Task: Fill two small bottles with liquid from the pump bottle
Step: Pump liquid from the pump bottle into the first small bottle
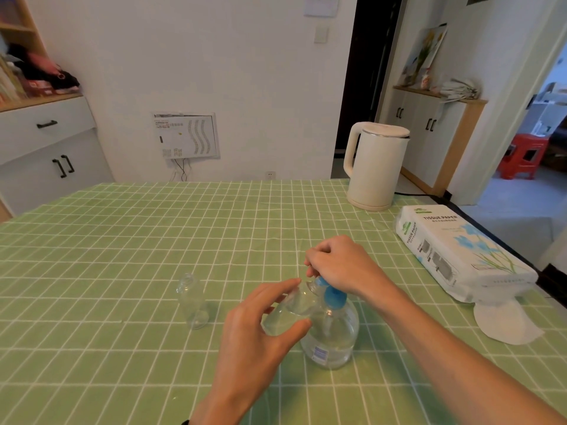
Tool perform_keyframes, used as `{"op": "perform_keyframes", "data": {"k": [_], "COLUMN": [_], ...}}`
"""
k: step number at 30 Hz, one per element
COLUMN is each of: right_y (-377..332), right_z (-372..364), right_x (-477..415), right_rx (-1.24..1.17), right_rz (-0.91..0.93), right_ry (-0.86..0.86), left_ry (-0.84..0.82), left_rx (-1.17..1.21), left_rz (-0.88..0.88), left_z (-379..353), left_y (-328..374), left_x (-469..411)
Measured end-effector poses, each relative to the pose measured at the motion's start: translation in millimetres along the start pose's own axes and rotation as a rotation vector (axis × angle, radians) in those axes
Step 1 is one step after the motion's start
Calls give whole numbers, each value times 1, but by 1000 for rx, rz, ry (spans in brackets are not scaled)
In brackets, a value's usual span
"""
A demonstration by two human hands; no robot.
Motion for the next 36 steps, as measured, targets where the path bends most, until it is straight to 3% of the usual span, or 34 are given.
{"op": "perform_keyframes", "data": {"k": [36], "right_y": [9], "right_z": [-6], "right_x": [6], "right_rx": [1], "right_rz": [-2], "right_ry": [58], "left_ry": [14], "left_rx": [-24], "left_rz": [17], "left_z": [-2], "left_y": [-9], "left_x": [2]}}
Point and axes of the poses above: each hand's wrist, its own x-axis away from the middle knuckle, its own z-axis out of the back of the hand, y = z × x, the point moved 10 cm from there along -x, towards the middle knuckle, and after that the axes turned 5 degrees about z, right-handed, at the moved point
